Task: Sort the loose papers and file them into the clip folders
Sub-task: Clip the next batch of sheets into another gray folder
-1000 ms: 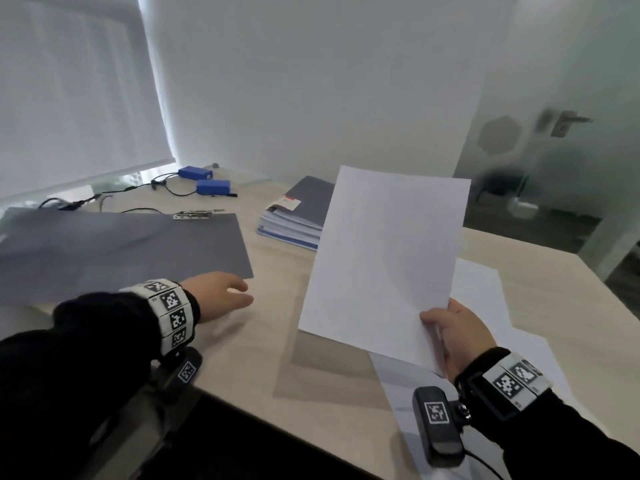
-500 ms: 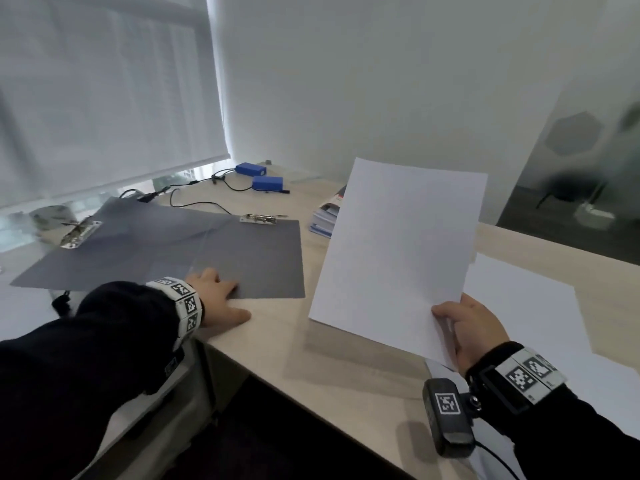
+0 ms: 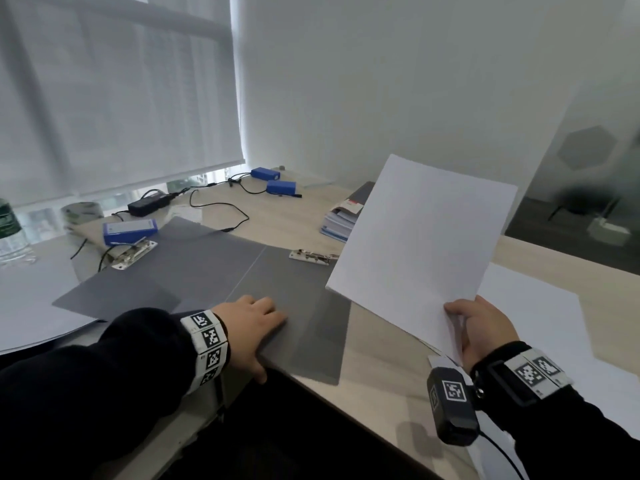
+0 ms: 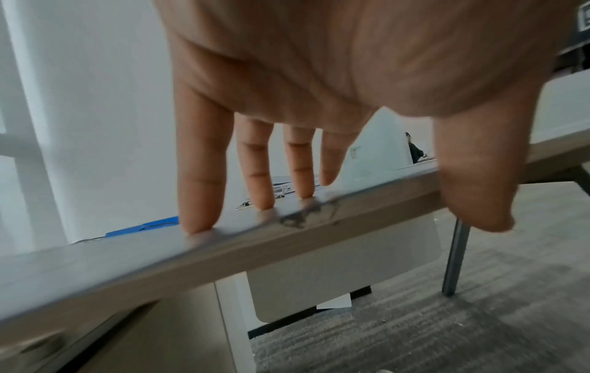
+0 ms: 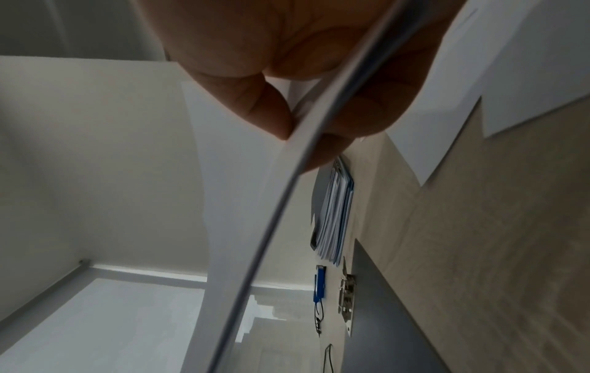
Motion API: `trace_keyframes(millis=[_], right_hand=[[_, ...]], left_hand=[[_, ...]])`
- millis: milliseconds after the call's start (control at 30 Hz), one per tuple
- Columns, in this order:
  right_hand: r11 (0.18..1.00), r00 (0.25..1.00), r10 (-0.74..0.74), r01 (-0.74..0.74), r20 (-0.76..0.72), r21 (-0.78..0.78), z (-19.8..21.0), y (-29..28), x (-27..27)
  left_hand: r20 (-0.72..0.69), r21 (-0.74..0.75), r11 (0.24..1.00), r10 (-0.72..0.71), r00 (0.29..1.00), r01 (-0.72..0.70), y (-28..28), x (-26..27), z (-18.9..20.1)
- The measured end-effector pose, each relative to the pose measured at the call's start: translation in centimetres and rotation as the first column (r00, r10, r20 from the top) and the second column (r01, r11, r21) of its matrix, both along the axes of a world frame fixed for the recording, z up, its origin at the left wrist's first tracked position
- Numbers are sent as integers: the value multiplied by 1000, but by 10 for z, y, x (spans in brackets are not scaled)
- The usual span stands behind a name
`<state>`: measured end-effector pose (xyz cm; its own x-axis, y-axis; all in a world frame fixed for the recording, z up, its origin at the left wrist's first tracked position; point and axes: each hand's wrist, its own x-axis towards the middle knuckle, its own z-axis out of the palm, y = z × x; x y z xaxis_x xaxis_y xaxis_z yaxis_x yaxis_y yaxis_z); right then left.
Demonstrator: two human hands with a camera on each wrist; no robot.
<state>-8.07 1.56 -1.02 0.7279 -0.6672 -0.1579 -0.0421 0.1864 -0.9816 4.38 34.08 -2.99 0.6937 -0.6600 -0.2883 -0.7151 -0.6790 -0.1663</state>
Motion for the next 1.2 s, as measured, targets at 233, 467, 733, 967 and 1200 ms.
trace_keyframes(millis=[233,467,733,967,1200], right_hand=[[990,993,-102,95,66,100,2,-21,-22],[969,977,-187,166,103,185,12,-42,-49],[949,917,-314,292,248,122,46,-62,-96],[942,900,-330,333,285,38,59,-68,-128],[953,928,-301,297,219,52,37,-81,-134]], left_hand=[[35,-297,954,-20,999,30,-5,-5,28],[123,-628,777,46,991,42,-37,-34,42],[177,-510,820,-195,965,259,-141,-83,43],[8,-347,888,-320,947,303,-241,-133,19],[-167,-324,894,-375,912,308,-253,-151,24]])
